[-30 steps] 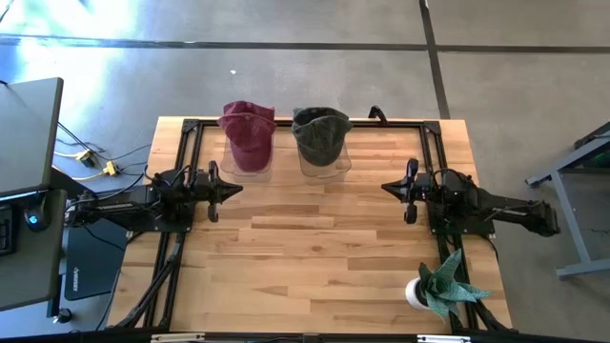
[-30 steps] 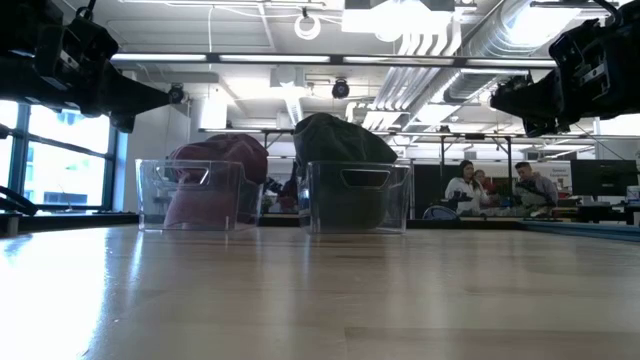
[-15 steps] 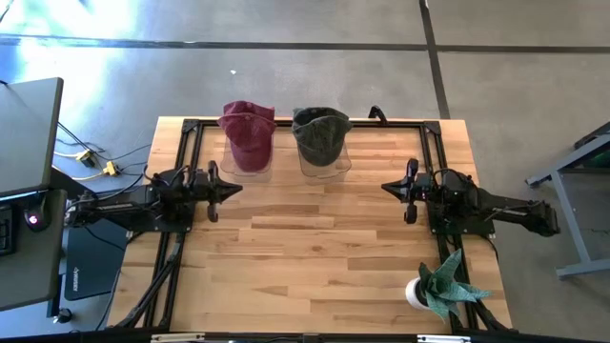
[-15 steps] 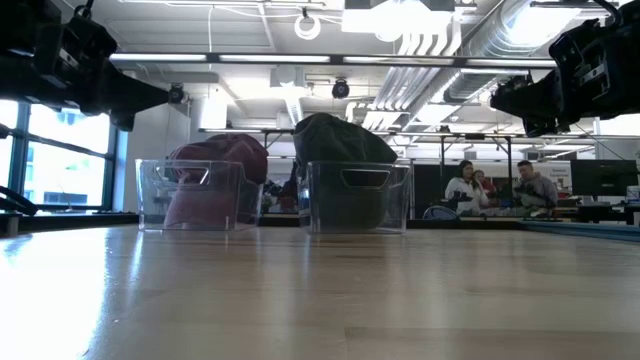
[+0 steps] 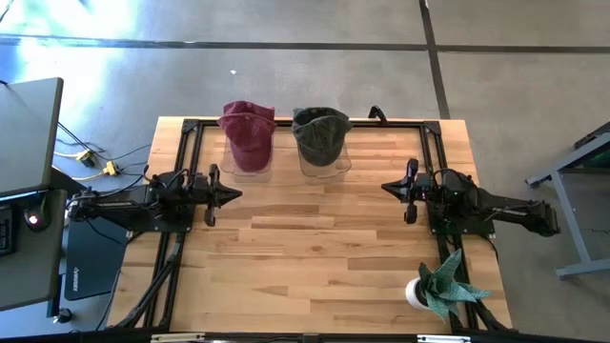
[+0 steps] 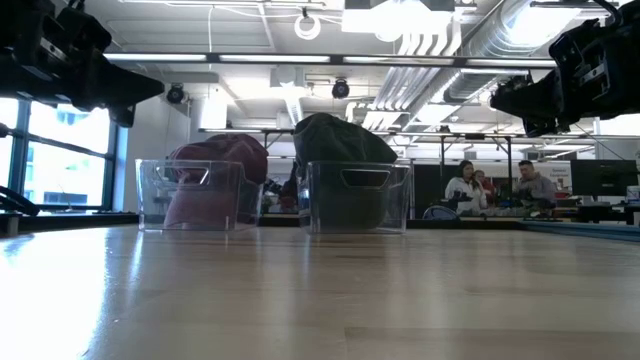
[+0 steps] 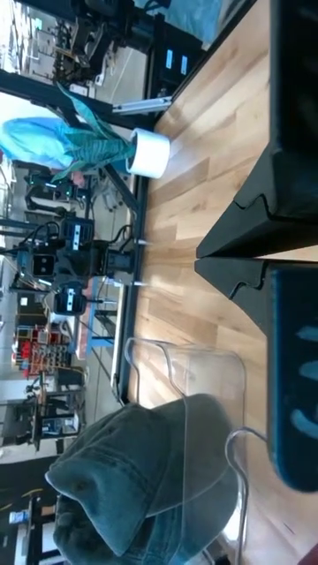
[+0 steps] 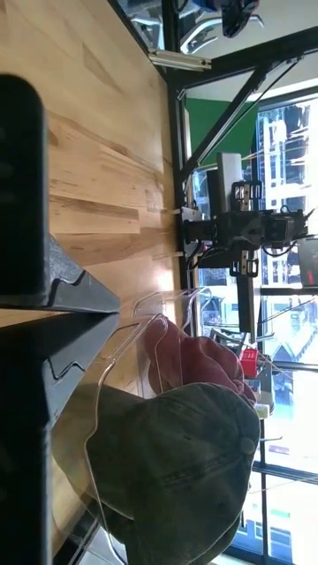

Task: Pick & Place hat
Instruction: Return to Home Position

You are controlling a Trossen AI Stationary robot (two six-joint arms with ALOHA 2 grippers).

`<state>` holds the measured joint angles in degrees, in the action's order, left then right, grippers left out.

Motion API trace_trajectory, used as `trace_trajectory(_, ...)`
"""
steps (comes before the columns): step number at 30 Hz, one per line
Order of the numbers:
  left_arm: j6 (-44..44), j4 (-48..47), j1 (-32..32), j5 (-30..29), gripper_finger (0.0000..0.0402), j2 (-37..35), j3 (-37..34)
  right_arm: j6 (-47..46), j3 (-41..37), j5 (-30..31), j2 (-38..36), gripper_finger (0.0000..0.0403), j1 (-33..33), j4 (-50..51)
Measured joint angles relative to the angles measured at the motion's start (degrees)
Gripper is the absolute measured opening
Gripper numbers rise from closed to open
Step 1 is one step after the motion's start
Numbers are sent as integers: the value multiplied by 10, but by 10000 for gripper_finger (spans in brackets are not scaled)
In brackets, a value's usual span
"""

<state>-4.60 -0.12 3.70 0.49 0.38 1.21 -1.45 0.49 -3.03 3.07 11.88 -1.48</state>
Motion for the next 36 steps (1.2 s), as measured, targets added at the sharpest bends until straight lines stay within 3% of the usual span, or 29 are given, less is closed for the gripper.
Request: trace_trajectory(36,0,0,0,0,0,0,0,0,0,0,0,9,0,0)
